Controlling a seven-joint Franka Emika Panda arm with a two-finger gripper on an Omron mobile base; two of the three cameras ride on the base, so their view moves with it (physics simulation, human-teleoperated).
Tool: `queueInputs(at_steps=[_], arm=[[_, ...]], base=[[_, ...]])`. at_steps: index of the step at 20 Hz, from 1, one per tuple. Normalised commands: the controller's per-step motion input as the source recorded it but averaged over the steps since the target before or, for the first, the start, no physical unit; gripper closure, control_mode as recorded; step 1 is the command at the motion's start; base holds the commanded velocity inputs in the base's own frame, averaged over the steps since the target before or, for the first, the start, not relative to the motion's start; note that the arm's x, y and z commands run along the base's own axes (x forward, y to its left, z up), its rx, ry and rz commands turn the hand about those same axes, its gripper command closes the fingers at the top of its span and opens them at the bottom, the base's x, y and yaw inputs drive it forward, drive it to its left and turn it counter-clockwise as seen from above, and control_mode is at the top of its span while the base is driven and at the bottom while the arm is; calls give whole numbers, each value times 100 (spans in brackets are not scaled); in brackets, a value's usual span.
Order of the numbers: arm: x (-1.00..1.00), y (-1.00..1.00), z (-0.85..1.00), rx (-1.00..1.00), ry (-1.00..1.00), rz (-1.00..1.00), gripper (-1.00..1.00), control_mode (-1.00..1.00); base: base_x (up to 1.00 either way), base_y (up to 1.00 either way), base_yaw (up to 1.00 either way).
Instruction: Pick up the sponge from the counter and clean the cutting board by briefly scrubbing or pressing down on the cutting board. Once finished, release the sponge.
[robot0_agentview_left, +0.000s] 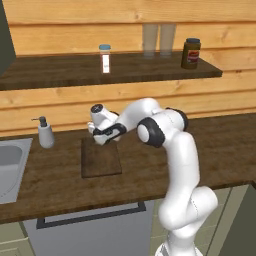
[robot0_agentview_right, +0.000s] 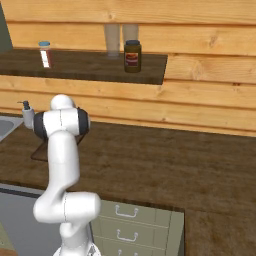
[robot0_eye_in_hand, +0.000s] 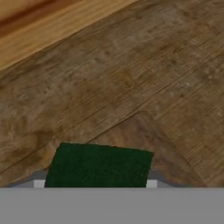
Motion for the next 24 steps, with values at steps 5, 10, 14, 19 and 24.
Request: queueInputs(at_steps=[5, 10, 14, 19, 24], arm=[[0, -68, -13, 3, 4, -3, 100, -100], [0, -42, -21, 1, 4, -2, 100, -100], [-12, 5, -13, 0, 0, -1, 100, -100], [-71, 13, -2, 0, -1, -4, 100, -100], [-83, 3, -29, 0, 0, -5, 100, -100]], base=[[0, 0, 0], [0, 0, 0], [0, 0, 0], [0, 0, 0], [0, 0, 0]])
